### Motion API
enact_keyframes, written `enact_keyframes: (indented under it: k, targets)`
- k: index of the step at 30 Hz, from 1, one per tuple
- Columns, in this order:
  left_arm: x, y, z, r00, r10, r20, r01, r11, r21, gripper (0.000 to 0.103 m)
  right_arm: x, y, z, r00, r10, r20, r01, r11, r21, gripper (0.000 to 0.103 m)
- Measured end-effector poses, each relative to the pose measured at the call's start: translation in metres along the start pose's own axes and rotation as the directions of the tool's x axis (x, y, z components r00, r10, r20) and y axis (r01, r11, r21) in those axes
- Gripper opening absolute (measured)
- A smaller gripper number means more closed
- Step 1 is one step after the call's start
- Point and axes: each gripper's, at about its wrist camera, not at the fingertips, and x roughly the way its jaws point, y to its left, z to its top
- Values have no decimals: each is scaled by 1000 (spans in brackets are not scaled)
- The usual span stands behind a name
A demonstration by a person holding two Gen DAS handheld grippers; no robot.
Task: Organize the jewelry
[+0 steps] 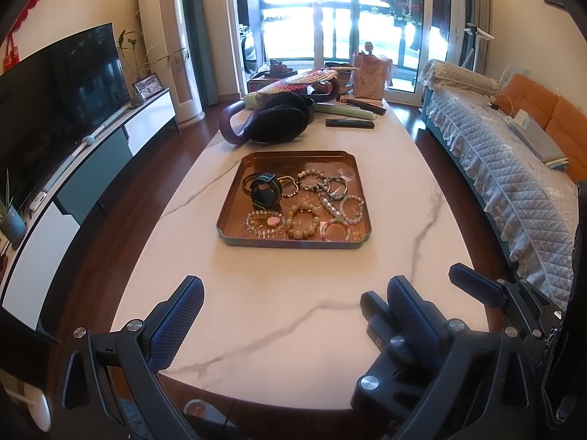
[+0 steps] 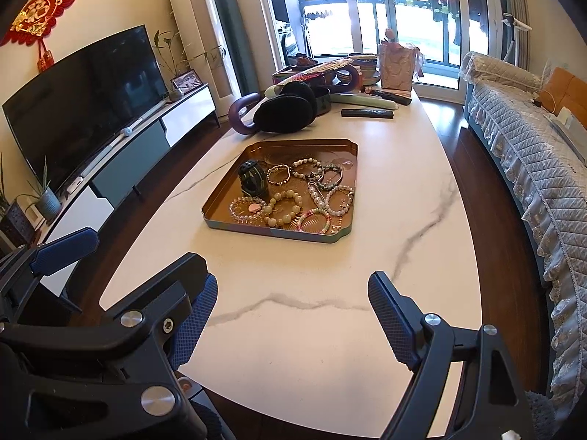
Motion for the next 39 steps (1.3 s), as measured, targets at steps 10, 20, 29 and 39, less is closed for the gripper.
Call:
enact_keyframes:
  k: [10,20,29,39]
  targets:
    - [-2,0,1,1000,-1,-7,1,1000,4,100,1,0,0,1000,9,-5,-9,1000,2,83]
    - [-1,1,1,1000,-2,-15,2,1000,6,100,3,0,-3,1000,13,-11,-13,1000,3,83]
    - [-1,2,1,1000,-4,-18,4,1000,7,100,4,-3,-3,1000,16,-14,-16,1000,4,83]
    - [0,1,0,1000,-5,-21,6,1000,10,100,5,-3,-4,1000,18,-19,-18,1000,4,83]
